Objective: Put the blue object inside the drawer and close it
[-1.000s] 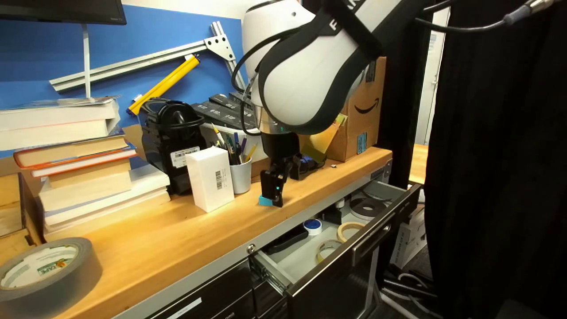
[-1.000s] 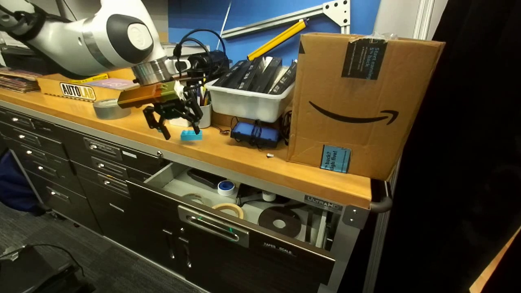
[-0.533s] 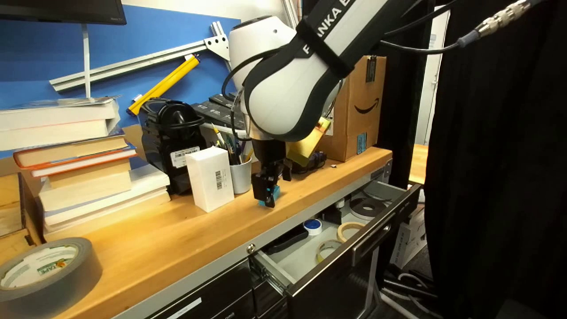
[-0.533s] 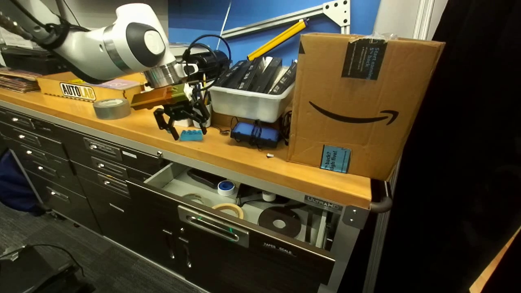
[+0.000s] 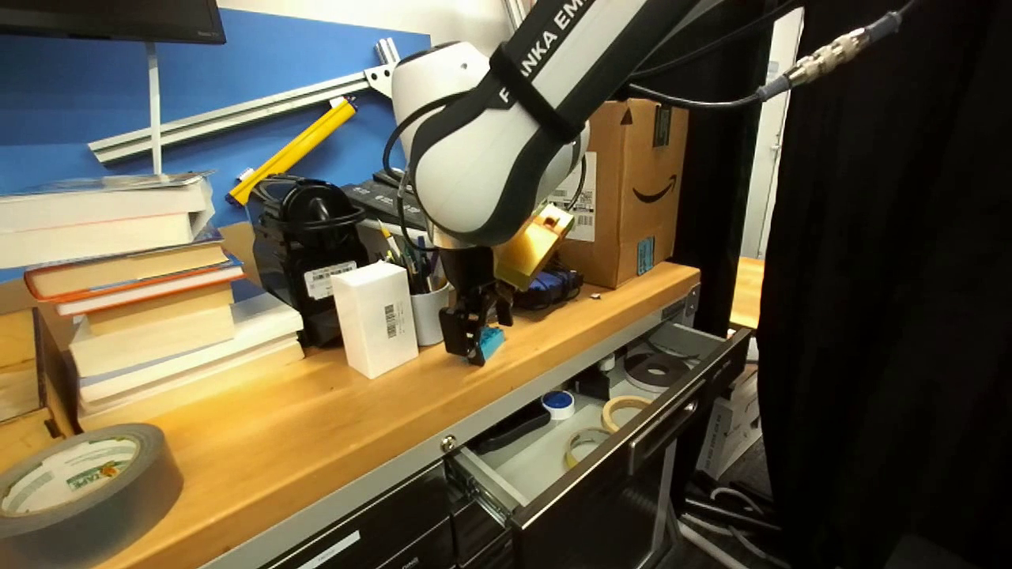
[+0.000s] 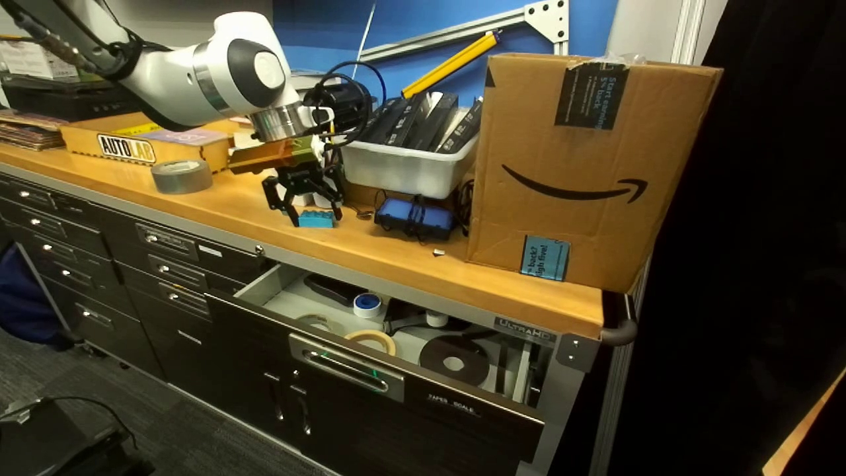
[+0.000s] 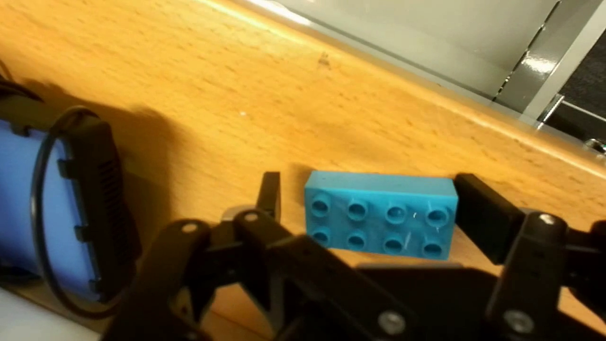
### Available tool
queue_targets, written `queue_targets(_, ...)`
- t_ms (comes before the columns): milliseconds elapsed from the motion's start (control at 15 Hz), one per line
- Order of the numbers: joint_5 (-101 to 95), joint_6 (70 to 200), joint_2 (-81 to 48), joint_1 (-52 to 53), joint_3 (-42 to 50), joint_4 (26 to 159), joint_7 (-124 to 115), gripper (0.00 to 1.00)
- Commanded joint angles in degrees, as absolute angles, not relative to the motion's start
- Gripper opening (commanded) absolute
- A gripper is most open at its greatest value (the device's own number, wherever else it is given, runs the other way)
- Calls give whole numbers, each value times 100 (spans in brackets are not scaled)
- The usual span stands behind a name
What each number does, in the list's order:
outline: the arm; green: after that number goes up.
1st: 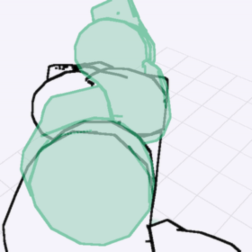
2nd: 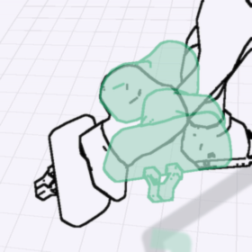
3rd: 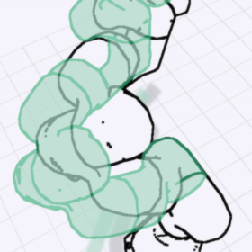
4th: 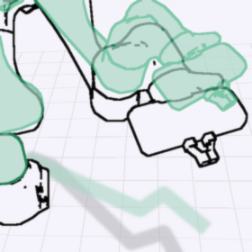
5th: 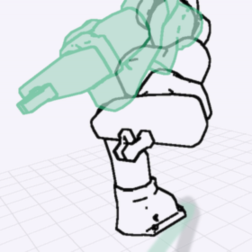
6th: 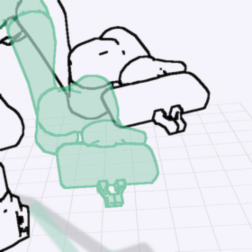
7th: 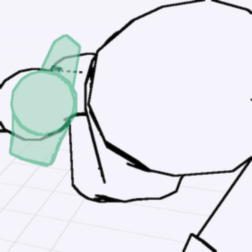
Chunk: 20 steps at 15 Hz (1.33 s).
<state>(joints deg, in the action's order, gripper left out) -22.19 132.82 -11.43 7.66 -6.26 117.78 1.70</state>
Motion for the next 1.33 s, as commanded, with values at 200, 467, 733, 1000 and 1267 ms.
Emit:
queue_targets(200,-1426,12824,-1050,624,-630,11735,901,47)
queue_targets(467,-1113,12366,-320,416,-494,12423,1072,47)
queue_targets(733,-987,12517,374,142,-208,13499,1072,47)
queue_targets(1000,-622,13634,322,-35,52,14243,852,47)
queue_targets(1267,-367,15198,28,-76,98,14627,377,47)
